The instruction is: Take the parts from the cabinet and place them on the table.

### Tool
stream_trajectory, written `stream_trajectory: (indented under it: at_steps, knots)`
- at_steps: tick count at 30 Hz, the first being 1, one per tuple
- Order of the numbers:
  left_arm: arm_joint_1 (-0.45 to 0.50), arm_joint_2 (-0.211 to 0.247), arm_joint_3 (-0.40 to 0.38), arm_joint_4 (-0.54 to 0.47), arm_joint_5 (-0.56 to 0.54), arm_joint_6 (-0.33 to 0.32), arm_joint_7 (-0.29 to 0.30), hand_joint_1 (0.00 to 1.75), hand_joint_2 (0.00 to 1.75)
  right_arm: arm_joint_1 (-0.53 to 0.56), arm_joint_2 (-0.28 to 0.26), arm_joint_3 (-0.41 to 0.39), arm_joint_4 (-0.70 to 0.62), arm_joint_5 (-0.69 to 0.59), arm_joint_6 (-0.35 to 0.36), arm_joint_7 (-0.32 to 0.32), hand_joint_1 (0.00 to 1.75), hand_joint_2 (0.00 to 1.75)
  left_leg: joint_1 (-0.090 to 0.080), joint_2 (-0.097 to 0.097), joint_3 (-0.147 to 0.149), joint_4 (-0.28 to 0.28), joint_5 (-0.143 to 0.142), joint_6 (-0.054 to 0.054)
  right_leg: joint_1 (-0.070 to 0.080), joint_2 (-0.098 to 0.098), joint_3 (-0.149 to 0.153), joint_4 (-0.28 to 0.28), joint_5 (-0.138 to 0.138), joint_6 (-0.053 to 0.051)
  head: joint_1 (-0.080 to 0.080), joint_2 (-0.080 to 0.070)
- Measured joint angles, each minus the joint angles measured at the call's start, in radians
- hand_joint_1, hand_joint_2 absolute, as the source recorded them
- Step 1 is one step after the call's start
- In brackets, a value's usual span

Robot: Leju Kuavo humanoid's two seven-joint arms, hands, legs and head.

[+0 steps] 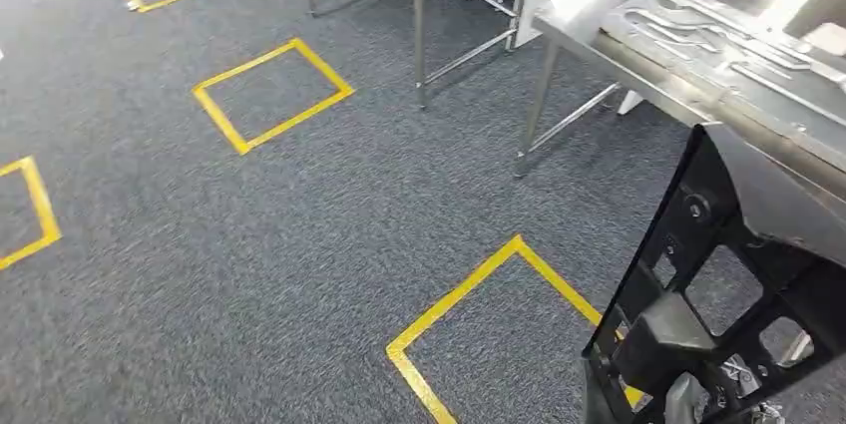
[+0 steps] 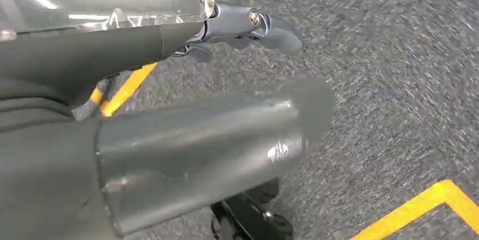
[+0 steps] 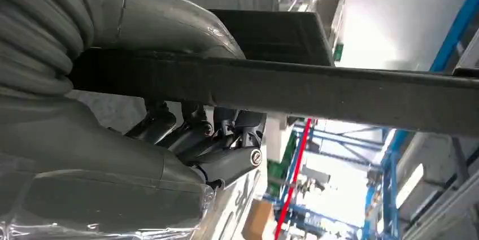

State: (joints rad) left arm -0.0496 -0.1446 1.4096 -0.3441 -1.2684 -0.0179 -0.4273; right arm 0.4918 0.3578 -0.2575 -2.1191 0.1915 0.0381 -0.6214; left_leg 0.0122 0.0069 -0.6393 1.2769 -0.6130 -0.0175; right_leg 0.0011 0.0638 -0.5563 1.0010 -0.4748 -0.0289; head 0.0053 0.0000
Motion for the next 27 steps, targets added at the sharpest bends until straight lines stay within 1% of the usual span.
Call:
stream_trajectory:
  at_steps: [1, 2, 3, 4, 5, 6, 7, 8, 9, 10, 11, 12, 13, 14, 15, 16, 17, 18, 19, 20, 22, 23, 24, 25, 26, 27]
  knots:
    - [-0.001, 0.0, 0.0, 0.0, 0.0, 0.0, 0.0, 0.0, 0.0, 0.0, 0.0, 0.0, 0.0, 0.0, 0.0, 0.0, 1.75, 1.75, 0.0, -0.006, 0.031, -0.078, 0.053, 0.002, -0.001, 0.016, 0.002, 0.004, -0.003, 0.004, 0.0, 0.0]
    - [-0.002, 0.0, 0.0, 0.0, 0.0, 0.0, 0.0, 0.0, 0.0, 0.0, 0.0, 0.0, 0.0, 0.0, 0.0, 0.0, 1.75, 1.75, 0.002, -0.028, 0.07, -0.172, 0.105, 0.003, -0.003, 0.031, 0.003, 0.011, -0.007, 0.008, 0.0, 0.0]
    - [-0.001, 0.0, 0.0, 0.0, 0.0, 0.0, -0.001, 0.0, 0.0, 0.0, 0.0, 0.0, 0.0, 0.0, 0.0, -0.001, 1.75, 1.75, 0.006, -0.078, 0.092, -0.229, 0.114, 0.006, -0.006, 0.041, -0.003, 0.018, -0.012, 0.013, 0.0, 0.0]
    - [-0.001, 0.0, 0.0, 0.001, 0.0, 0.0, -0.002, 0.0, 0.0, -0.002, 0.0, 0.0, 0.0, 0.001, 0.0, -0.001, 1.75, 1.75, 0.007, -0.095, 0.096, -0.249, 0.103, 0.008, 0.0, 0.053, -0.01, 0.032, -0.016, 0.019, 0.0, 0.0]
    - [-0.001, 0.0, 0.0, 0.001, 0.0, 0.0, -0.002, 0.0, 0.0, -0.001, 0.0, 0.0, 0.0, 0.001, 0.0, -0.001, 1.75, 1.75, 0.005, -0.084, 0.094, -0.242, 0.103, 0.013, -0.005, 0.066, -0.015, 0.028, -0.013, 0.025, -0.001, 0.0]
    - [-0.003, 0.0, 0.0, 0.001, 0.0, 0.001, -0.002, 0.0, 0.0, 0.002, 0.0, 0.0, 0.0, 0.001, 0.0, -0.002, 1.75, 1.75, 0.001, -0.075, 0.097, -0.241, 0.103, 0.019, -0.005, 0.076, -0.017, 0.026, -0.01, 0.03, -0.003, 0.0]
    - [-0.006, 0.0, 0.0, 0.001, 0.0, 0.001, -0.002, 0.0, 0.0, 0.005, 0.0, 0.0, 0.0, 0.001, 0.0, -0.002, 1.75, 1.75, -0.002, -0.063, 0.098, -0.242, 0.105, 0.025, -0.008, 0.088, -0.02, 0.023, -0.007, 0.037, -0.002, 0.0]
    - [-0.008, -0.003, -0.001, 0.002, 0.0, 0.001, -0.003, 0.0, 0.0, 0.006, 0.0, 0.0, 0.0, 0.002, 0.0, -0.001, 1.75, 1.75, 0.007, -0.049, 0.1, -0.253, 0.111, 0.035, -0.005, 0.088, -0.022, 0.028, -0.01, 0.042, -0.003, 0.0]
    - [-0.01, -0.002, -0.002, 0.002, -0.001, 0.001, -0.003, 0.0, 0.0, 0.009, 0.0, 0.0, 0.0, 0.001, 0.0, -0.002, 1.75, 1.75, 0.007, -0.036, 0.104, -0.257, 0.113, 0.04, 0.0, 0.02, -0.025, 0.041, -0.019, 0.046, -0.001, 0.0]
    - [-0.009, -0.002, -0.003, 0.002, -0.002, 0.001, -0.005, 0.0, 0.0, 0.006, 0.0, 0.0, 0.0, 0.001, 0.0, -0.003, 1.75, 1.75, 0.007, -0.025, 0.105, -0.26, 0.113, 0.047, 0.001, -0.026, -0.046, 0.083, -0.049, 0.05, 0.01, 0.0]
    - [-0.006, -0.002, -0.003, 0.002, -0.002, 0.001, -0.005, 0.0, 0.0, 0.002, 0.0, 0.0, 0.0, 0.002, 0.001, -0.002, 1.75, 1.75, 0.005, -0.01, 0.105, -0.26, 0.112, 0.048, -0.001, -0.05, -0.087, 0.162, -0.091, 0.055, 0.01, 0.0]
    - [-0.003, -0.002, -0.003, 0.002, -0.002, 0.001, -0.005, 0.0, 0.0, 0.002, 0.0, 0.0, 0.0, 0.002, 0.003, -0.002, 1.75, 1.75, 0.004, 0.005, 0.105, -0.26, 0.11, 0.049, -0.004, -0.057, -0.129, 0.243, -0.128, 0.057, 0.011, 0.0]
    - [-0.001, -0.002, -0.003, 0.002, -0.002, 0.001, -0.005, 0.0, 0.0, 0.002, 0.0, 0.0, 0.001, 0.004, 0.003, -0.002, 1.75, 1.75, 0.004, 0.021, 0.106, -0.259, 0.108, 0.048, -0.007, -0.059, -0.166, 0.314, -0.15, 0.06, 0.011, 0.0]
    - [0.0, -0.002, -0.003, 0.002, -0.003, 0.001, -0.005, 0.0, 0.0, 0.003, 0.0, 0.0, 0.003, 0.007, 0.006, -0.002, 1.75, 1.75, 0.004, 0.035, 0.107, -0.259, 0.106, 0.047, -0.008, -0.059, -0.184, 0.343, -0.148, 0.061, 0.011, 0.0]
    - [-0.001, -0.002, -0.003, 0.002, -0.003, 0.001, -0.005, 0.0, 0.0, 0.003, 0.0, 0.0, 0.006, 0.011, 0.006, 0.0, 1.75, 1.75, 0.004, 0.049, 0.11, -0.259, 0.102, 0.046, -0.009, -0.061, -0.173, 0.315, -0.115, 0.061, 0.011, 0.0]
    - [-0.002, -0.002, -0.004, 0.003, -0.003, 0.001, -0.005, 0.0, 0.0, 0.003, 0.0, 0.0, 0.008, 0.011, 0.007, 0.0, 1.75, 1.75, 0.004, 0.061, 0.116, -0.259, 0.099, 0.044, -0.008, -0.066, -0.139, 0.249, -0.071, 0.059, 0.011, 0.0]
    - [-0.004, -0.003, -0.005, 0.003, -0.003, 0.001, -0.006, 0.0, 0.0, 0.003, 0.0, 0.0, 0.009, 0.012, 0.008, 0.0, 1.75, 1.75, 0.004, 0.073, 0.123, -0.26, 0.094, 0.042, -0.007, -0.077, -0.086, 0.149, -0.021, 0.053, 0.011, 0.0]
    - [-0.005, -0.003, -0.006, 0.003, -0.003, 0.001, -0.006, 0.0, 0.0, 0.002, 0.0, 0.0, 0.009, 0.015, 0.008, 0.0, 1.75, 1.75, 0.003, 0.083, 0.131, -0.26, 0.09, 0.04, -0.002, -0.106, -0.036, 0.058, 0.017, 0.044, 0.011, 0.0]
    - [-0.005, -0.004, -0.006, 0.004, -0.003, 0.001, -0.006, 0.0, 0.0, -0.001, 0.0, 0.001, 0.01, 0.017, 0.008, 0.001, 1.75, 1.75, -0.001, 0.092, 0.134, -0.263, 0.086, 0.034, 0.013, -0.153, -0.019, 0.025, -0.006, 0.035, 0.01, 0.0]
    - [-0.005, -0.004, -0.006, 0.005, -0.003, 0.001, -0.006, 0.0, 0.0, -0.001, 0.0, 0.001, 0.01, 0.02, 0.008, 0.001, 1.75, 1.75, -0.002, 0.099, 0.135, -0.264, 0.082, 0.027, 0.012, -0.142, -0.019, 0.018, -0.001, 0.031, 0.012, 0.0]
    - [-0.008, -0.004, -0.006, 0.006, -0.003, 0.001, -0.006, 0.0, 0.0, 0.0, 0.0, 0.003, 0.01, 0.025, 0.009, 0.001, 1.75, 1.75, -0.001, 0.123, 0.144, -0.27, 0.079, 0.018, 0.016, -0.116, -0.024, 0.02, -0.002, 0.027, 0.011, 0.0]
    - [-0.01, -0.004, -0.006, 0.006, -0.003, 0.001, -0.006, 0.0, 0.0, 0.002, 0.0, 0.003, 0.01, 0.03, 0.009, 0.002, 1.75, 1.75, -0.005, 0.135, 0.157, -0.273, 0.078, 0.012, 0.014, -0.102, -0.022, 0.012, 0.001, 0.021, 0.012, 0.0]
    - [-0.011, -0.003, -0.008, 0.006, -0.003, 0.0, -0.006, 0.0, 0.0, 0.004, 0.0, 0.004, 0.009, 0.032, 0.01, 0.004, 1.75, 1.75, 0.0, 0.108, 0.156, -0.265, 0.068, 0.005, -0.003, -0.09, -0.01, 0.001, 0.008, 0.015, 0.01, 0.0]
    - [-0.011, -0.003, -0.008, 0.006, -0.002, -0.001, -0.006, 0.0, 0.0, 0.003, 0.0, 0.006, 0.008, 0.034, 0.013, 0.004, 1.75, 1.75, 0.0, 0.047, 0.144, -0.232, 0.045, 0.004, -0.003, -0.082, -0.008, -0.002, 0.008, 0.01, 0.009, 0.0]
    - [-0.01, -0.005, -0.008, 0.007, -0.003, -0.003, -0.006, 0.0, 0.0, -0.003, 0.0, 0.01, 0.009, 0.036, 0.014, 0.008, 1.75, 1.75, 0.001, 0.02, 0.113, -0.166, 0.009, 0.004, -0.004, -0.072, -0.008, -0.001, 0.008, 0.007, 0.007, 0.0]
    - [-0.006, -0.005, -0.008, 0.008, -0.002, -0.003, -0.006, 0.0, 0.0, -0.006, 0.0, 0.015, 0.009, 0.039, 0.015, 0.012, 1.75, 1.75, 0.001, 0.008, 0.066, -0.074, -0.033, 0.003, -0.003, -0.058, -0.008, -0.001, 0.007, 0.005, 0.003, 0.0]
